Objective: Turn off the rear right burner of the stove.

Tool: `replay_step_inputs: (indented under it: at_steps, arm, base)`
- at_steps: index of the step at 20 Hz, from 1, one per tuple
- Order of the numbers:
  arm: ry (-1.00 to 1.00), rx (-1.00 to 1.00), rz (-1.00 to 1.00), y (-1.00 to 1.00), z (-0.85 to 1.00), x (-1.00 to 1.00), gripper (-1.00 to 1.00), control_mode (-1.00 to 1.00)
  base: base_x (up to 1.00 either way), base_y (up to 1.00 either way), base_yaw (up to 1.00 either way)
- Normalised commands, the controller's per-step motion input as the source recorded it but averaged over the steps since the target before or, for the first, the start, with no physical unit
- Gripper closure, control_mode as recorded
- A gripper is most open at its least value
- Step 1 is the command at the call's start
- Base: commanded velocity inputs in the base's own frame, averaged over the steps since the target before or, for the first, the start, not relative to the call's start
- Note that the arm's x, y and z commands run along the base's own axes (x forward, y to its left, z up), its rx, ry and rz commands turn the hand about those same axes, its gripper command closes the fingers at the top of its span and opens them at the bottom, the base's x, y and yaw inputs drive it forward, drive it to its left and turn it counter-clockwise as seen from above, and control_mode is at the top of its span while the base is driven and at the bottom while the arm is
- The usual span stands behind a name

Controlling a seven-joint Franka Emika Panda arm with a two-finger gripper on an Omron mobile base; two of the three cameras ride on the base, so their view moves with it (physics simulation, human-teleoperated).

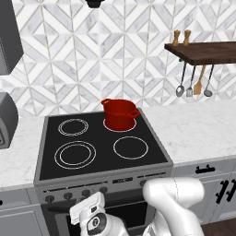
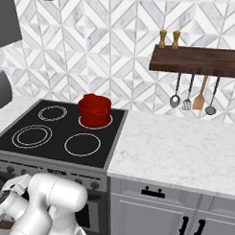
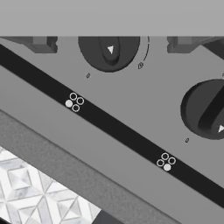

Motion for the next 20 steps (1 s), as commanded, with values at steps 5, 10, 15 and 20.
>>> replay_step_inputs:
  at_steps: [5,10,15,20]
  arm:
    - [0.00,0.00,0.00,-0.04,0.00,0.00,-1.00,-1.00]
    - [0.00,0.00,0.00,0.00,0.00,0.00,1.00,-1.00]
    - [0.00,0.00,0.00,0.00,0.00,0.00,1.00,-1.00]
    - [0.00,0.10,-0.01,0.00,0.00,0.04,1.00,-1.00]
  base:
    - [0.00,0.00,0.00]
    - [0.00,0.00,0.00]
    - [0.00,0.00,0.00]
    - [0.00,0.00,0.00]
